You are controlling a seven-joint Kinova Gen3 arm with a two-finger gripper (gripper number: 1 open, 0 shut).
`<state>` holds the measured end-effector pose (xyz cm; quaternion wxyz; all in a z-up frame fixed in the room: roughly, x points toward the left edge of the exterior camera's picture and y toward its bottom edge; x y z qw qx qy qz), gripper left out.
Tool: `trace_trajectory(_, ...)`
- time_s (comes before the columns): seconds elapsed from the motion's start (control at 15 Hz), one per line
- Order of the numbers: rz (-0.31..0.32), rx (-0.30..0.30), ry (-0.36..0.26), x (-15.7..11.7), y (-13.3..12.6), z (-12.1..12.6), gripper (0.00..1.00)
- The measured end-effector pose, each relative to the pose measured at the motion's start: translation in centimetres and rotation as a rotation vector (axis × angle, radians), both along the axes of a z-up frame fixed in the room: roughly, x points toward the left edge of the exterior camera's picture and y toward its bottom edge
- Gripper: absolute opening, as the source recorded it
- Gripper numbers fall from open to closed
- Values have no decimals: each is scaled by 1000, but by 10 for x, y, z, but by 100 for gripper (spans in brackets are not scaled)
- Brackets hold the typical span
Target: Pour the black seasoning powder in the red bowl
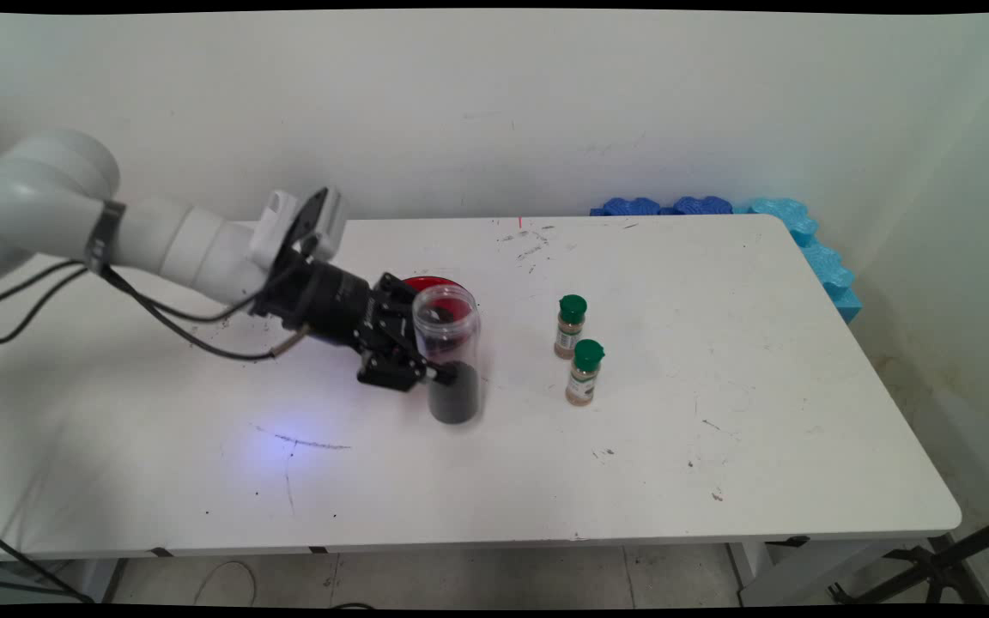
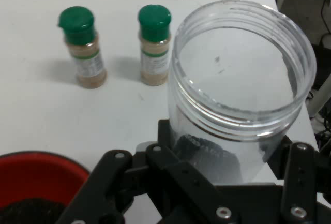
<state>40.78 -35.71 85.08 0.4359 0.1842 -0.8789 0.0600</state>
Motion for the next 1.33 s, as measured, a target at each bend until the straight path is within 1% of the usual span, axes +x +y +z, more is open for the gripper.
trace_trajectory(0.33, 2, 11, -1, 16, -6, 41, 0)
trace_trajectory(0.67, 47, 23, 4, 27, -15, 79, 0)
trace_trajectory(1.0, 85, 73, 3, 34, -17, 97, 0)
trace_trajectory(1.33, 129, 127, 27, 38, -20, 114, 0)
